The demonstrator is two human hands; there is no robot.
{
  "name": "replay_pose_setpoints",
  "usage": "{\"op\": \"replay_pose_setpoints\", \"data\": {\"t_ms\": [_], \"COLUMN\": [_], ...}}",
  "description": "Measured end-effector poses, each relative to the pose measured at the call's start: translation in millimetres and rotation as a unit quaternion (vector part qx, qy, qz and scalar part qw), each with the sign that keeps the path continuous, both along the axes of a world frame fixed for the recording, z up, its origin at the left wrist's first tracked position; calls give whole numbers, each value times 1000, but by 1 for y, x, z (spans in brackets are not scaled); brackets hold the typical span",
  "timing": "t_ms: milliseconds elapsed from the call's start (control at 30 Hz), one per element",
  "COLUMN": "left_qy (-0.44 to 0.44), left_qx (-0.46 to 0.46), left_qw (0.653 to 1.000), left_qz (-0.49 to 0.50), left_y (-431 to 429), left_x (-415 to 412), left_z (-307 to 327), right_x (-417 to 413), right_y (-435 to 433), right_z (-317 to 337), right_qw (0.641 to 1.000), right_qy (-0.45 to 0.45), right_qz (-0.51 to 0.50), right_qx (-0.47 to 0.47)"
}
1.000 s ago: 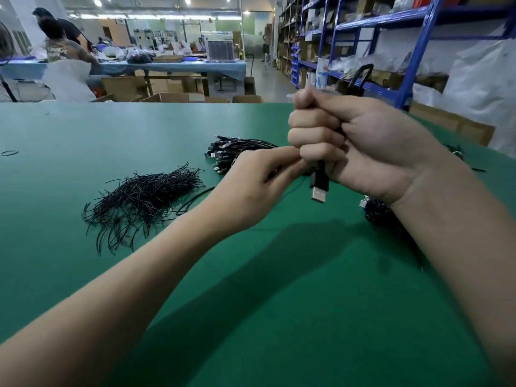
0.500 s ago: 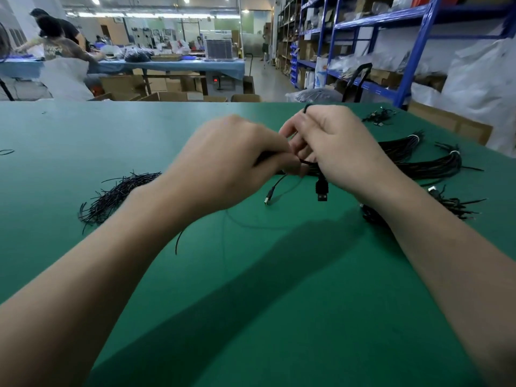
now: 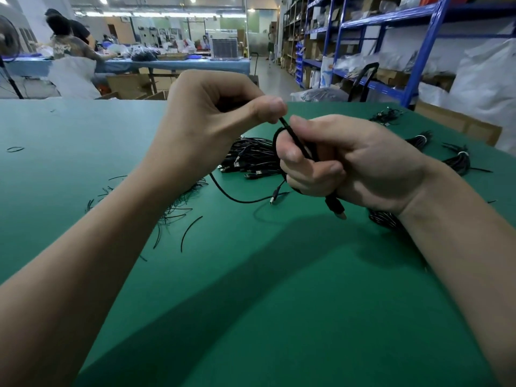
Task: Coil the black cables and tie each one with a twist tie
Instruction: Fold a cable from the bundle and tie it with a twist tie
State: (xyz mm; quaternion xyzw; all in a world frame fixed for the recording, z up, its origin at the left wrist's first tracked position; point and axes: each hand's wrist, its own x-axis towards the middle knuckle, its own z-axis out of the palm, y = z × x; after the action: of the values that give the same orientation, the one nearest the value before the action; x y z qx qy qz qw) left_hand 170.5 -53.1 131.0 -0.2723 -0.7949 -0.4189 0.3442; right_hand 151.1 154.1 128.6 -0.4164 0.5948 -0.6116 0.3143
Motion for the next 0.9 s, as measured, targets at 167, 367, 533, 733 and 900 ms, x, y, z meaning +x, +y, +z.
{"op": "replay_pose_setpoints", "data": {"t_ms": [167, 367, 533, 733, 900], "left_qy": [-87, -140, -122, -44, -40], "left_qx": [131, 9, -128, -205, -109], "left_qw": [985, 990, 983, 972, 991], "left_qz": [-68, -31, 41, 101, 65], "left_y": [19, 49, 46, 36, 15], "left_x": [-10, -3, 3, 10, 12], "left_z": [-27, -52, -40, -16, 4], "right_x": [1, -9, -13, -15, -8], "right_y": [-3, -9, -8, -4, -11], "right_z": [3, 10, 1, 0, -2], "right_qw": [997, 964, 894, 814, 829], "right_qy": [-6, 3, 144, 365, 393], "right_qz": [-4, -156, -405, -449, -376], "right_qx": [-80, -216, -128, 61, 127]}}
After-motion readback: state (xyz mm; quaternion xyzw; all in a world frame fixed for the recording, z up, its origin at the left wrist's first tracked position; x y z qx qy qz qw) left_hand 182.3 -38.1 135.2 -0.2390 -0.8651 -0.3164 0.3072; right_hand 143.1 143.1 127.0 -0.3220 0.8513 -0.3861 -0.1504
